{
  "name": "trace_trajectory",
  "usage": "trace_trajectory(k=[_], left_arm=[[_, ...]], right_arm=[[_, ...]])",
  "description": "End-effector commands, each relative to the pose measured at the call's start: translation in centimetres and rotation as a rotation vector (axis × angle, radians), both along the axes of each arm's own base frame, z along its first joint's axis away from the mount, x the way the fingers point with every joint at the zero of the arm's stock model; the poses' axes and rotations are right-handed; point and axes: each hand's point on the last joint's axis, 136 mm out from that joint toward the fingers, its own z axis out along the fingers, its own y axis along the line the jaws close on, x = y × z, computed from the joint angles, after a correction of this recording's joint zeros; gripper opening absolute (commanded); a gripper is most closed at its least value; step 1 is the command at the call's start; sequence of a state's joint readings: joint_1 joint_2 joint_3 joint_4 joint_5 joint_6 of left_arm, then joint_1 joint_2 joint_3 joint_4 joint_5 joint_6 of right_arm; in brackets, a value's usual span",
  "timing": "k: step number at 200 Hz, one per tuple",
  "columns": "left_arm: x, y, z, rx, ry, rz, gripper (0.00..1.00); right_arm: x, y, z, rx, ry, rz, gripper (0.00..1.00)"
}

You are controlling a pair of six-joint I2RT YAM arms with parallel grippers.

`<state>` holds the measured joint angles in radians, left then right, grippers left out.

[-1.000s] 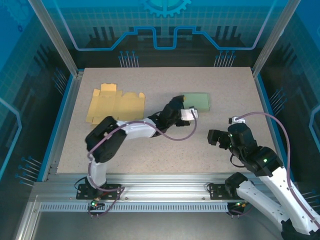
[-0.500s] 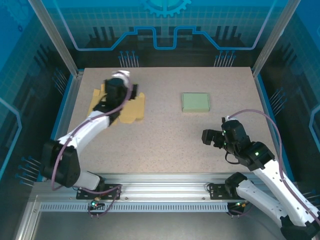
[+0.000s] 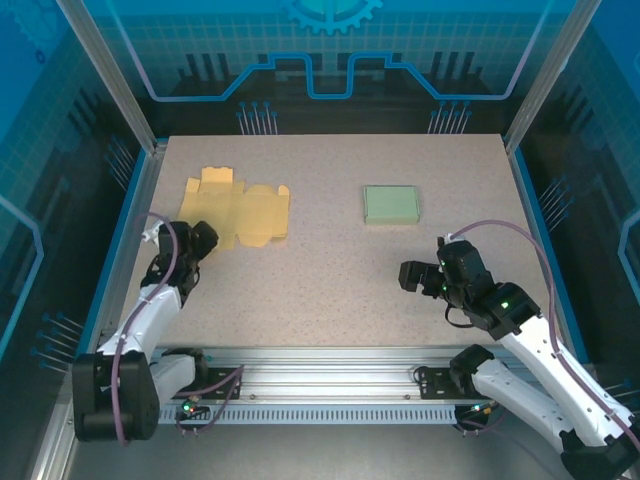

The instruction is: Fold the paper box

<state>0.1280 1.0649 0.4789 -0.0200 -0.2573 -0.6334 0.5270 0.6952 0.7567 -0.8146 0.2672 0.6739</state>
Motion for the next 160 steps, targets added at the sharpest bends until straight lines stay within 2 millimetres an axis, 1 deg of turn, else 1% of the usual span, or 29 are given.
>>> trace_trajectory(k=[1, 16, 55, 95, 128, 140, 160], left_arm=[[0.2, 0.1, -1.2, -0.146, -0.04, 0.052, 0.97], [0.5, 0.1, -1.9, -0.17, -0.031, 0.053, 0.97], [2.5, 0.2, -3.5, -0.202, 0.002, 0.042, 0.96], [4.7, 0.6, -5.9, -0.275, 0.034, 0.078, 0.86], [6.5, 0.8, -7.4, -0.324, 0.039, 0.103, 0.72], [7.0, 0.7, -7.7, -0.338, 0.036, 0.102, 0.63], [7.7, 0.4, -7.9, -0.349, 0.031, 0.079, 0.42]], right_arm=[[0.1, 0.1, 0.3, 0.031, -0.014, -0.008, 1.0], [0.1, 0.2, 0.5, 0.041, -0.019, -0.005, 1.0], [0.1, 0.5, 0.4, 0.057, -0.019, -0.002, 1.0], [0.2, 0.5, 0.3, 0.053, -0.017, -0.007, 1.0], [0.3, 0.5, 0.3, 0.045, -0.01, -0.005, 1.0], [0.4, 0.5, 0.2, 0.04, -0.006, -0.006, 1.0], [0.5, 0.5, 0.1, 0.033, -0.001, -0.01, 1.0]])
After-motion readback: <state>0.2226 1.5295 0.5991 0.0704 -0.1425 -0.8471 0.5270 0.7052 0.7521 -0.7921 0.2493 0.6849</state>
